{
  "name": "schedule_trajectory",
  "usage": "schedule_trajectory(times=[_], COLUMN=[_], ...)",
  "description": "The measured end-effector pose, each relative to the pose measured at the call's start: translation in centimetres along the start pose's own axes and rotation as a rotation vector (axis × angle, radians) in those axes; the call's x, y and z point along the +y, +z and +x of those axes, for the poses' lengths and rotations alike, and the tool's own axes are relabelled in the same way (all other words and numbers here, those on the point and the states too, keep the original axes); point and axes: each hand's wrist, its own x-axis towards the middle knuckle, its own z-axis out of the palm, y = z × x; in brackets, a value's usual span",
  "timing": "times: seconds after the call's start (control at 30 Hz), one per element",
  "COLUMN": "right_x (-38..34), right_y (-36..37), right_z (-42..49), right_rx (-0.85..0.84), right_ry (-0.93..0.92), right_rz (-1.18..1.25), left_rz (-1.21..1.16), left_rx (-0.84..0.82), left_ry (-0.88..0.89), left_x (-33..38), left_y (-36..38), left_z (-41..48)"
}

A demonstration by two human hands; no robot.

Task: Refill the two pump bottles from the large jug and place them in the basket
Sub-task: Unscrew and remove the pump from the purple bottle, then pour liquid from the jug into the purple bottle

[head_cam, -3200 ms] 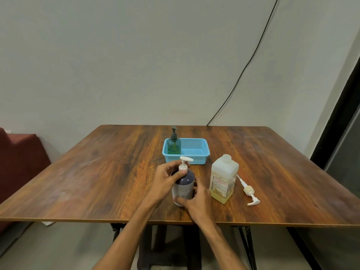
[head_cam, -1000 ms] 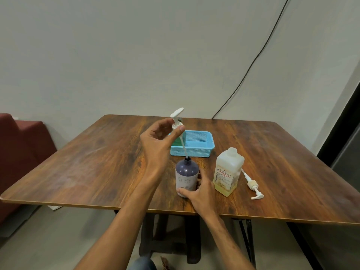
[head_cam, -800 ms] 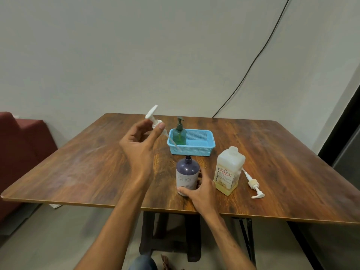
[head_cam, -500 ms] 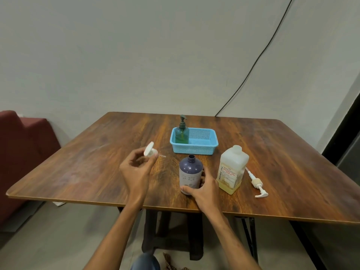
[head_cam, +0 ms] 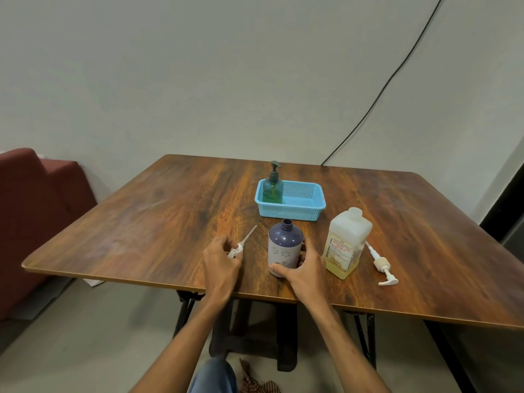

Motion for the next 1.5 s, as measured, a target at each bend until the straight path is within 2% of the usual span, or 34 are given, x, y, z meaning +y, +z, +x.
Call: schedule_trajectory(times=[0.5, 0.7, 0.83, 0.93, 1.03, 1.17, 1.3, 1.4, 1.5], right_x=[0.6, 0.1, -0.6, -1.6, -1.7, 0.0, 2.5, 3.4, 3.0], right_y=[0.4, -1.2, -3.2, -5.0, -6.7, -8.4, -8.9, -9.1, -9.6], right_z=[-0.8, -1.9, -3.0, -3.8, -3.7, -1.9, 0.5, 1.5, 2.1], right_rx=[-0.007, 0.026, 0.134, 0.307, 0.507, 0.647, 0.503, 0.333, 0.247], right_ry=[-0.014, -0.034, -0.105, -0.234, -0.321, -0.242, -0.116, -0.051, -0.01], right_rz=[0.059, 0.14, 0.151, 0.138, 0.105, 0.048, 0.033, 0.078, 0.118], left_rz=[0.012, 0.001, -0.062, -0.148, -0.232, -0.248, -0.302, -0.339, -0.337], left_rx=[-0.084, -0.065, -0.037, -0.063, -0.123, -0.2, -0.26, -0.299, -0.297], left_ry=[-0.027, 0.048, 0.142, 0.186, 0.159, 0.073, -0.014, -0.012, -0.009], left_x=[-0.4, 1.0, 2.4, 3.7, 4.8, 5.2, 5.7, 6.0, 6.1], left_y=[0.4, -0.2, -0.1, 0.2, 0.9, 2.5, 4.0, 4.8, 5.3], left_z=[-0.3, -0.4, -1.2, -2.0, -2.5, -2.7, -2.8, -2.7, -2.5])
